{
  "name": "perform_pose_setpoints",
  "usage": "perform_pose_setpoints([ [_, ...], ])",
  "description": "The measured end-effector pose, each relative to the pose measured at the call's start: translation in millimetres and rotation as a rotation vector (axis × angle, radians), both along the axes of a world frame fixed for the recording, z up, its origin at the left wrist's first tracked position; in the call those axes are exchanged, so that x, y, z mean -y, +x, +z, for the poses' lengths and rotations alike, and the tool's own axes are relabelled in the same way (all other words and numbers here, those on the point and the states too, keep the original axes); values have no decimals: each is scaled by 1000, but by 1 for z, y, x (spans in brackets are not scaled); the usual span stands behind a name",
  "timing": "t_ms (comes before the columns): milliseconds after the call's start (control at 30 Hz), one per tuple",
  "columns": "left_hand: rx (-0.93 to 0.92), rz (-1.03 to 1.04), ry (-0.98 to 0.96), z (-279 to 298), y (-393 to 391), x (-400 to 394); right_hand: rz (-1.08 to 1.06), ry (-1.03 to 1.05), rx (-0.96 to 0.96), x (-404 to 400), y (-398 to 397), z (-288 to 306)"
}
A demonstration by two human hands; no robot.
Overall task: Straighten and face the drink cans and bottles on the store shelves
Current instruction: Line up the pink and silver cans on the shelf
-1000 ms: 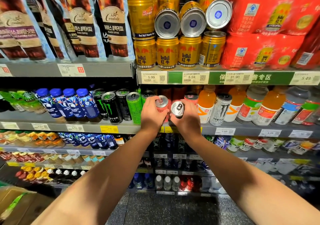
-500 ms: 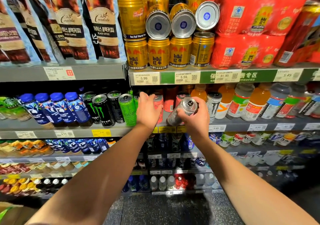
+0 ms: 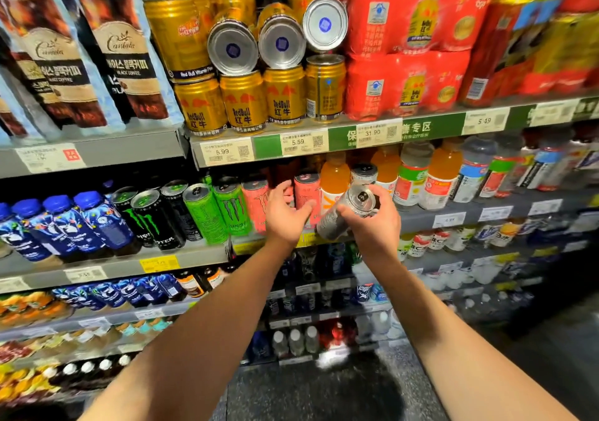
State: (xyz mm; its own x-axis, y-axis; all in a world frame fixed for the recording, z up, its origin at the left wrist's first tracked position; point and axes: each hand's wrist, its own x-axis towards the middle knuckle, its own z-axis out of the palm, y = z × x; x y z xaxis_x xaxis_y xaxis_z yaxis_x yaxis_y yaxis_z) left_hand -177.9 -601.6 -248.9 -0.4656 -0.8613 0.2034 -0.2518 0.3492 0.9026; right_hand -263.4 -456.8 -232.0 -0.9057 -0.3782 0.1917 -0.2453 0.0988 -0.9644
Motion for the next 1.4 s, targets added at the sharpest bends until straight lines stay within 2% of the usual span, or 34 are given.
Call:
perform_pose_setpoints([
  [100, 31, -28, 103, -3, -18, 3, 14, -8, 0, -10, -8, -4],
  [267, 106, 49, 61, -8, -36, 8, -15, 33, -59, -21, -16, -10],
  [433, 103, 149, 13, -6, -43, 4, -24, 37, -169, -24, -16, -14],
  [567, 74, 209, -55, -4, -40, -3, 2, 49, -169, -22, -16, -12],
  [700, 25, 285, -35, -2, -28, -6, 32, 48, -191, -16, -17, -7],
  [967, 39, 290, -209, 6, -4, -8, 85, 65, -305, 9, -13, -2],
  [1233, 62, 284, -212, 10, 4, -5, 196, 60, -510, 36, -6, 1],
  [1400, 91, 296, -225, 3, 6, 2, 206, 77, -463, 51, -5, 3],
])
